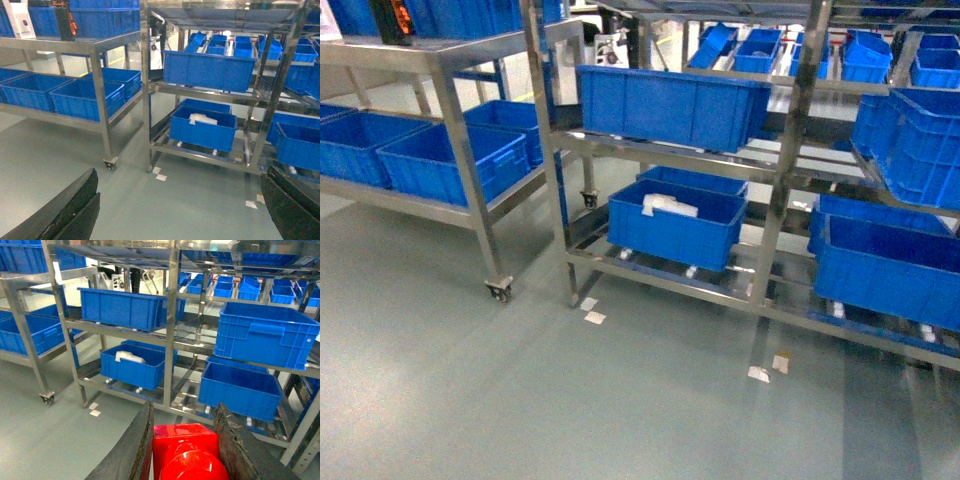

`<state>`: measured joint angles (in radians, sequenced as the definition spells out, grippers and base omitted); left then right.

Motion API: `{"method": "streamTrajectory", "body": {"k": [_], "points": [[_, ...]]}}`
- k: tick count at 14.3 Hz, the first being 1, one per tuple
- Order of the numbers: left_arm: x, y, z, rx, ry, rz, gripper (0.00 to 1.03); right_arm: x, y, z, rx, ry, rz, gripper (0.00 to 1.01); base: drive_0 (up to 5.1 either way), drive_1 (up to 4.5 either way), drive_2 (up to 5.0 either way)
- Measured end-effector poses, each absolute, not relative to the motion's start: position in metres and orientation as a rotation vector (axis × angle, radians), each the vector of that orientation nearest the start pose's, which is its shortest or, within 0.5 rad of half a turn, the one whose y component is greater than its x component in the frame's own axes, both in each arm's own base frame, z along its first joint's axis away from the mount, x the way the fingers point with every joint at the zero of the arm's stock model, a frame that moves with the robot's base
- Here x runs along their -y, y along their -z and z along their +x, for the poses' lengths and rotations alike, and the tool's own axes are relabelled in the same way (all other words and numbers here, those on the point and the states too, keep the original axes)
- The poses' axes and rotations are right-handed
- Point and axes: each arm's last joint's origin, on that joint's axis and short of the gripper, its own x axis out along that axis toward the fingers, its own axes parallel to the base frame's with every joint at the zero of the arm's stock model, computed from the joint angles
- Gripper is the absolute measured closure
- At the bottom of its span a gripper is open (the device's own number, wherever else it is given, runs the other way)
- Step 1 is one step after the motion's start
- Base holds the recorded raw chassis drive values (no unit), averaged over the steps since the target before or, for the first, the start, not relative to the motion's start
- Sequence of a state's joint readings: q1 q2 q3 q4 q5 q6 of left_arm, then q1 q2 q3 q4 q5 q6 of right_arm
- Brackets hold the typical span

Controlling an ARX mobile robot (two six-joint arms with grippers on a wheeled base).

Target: Pick red block from blue box to shelf

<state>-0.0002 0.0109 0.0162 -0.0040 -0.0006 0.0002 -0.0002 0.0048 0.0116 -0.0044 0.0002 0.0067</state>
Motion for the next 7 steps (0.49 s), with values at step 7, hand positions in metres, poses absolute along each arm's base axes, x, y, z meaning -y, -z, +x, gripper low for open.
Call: {"method": "streamTrajectory", "body": {"k": [7], "points": [[0.0,-0.1678,0.0974,0.001,0.0,0.0,0.05,0.0,-0.1667,0.0973,0.002,0.0,0.007,0.73,-1.5,-1.45,-1.5]]}}
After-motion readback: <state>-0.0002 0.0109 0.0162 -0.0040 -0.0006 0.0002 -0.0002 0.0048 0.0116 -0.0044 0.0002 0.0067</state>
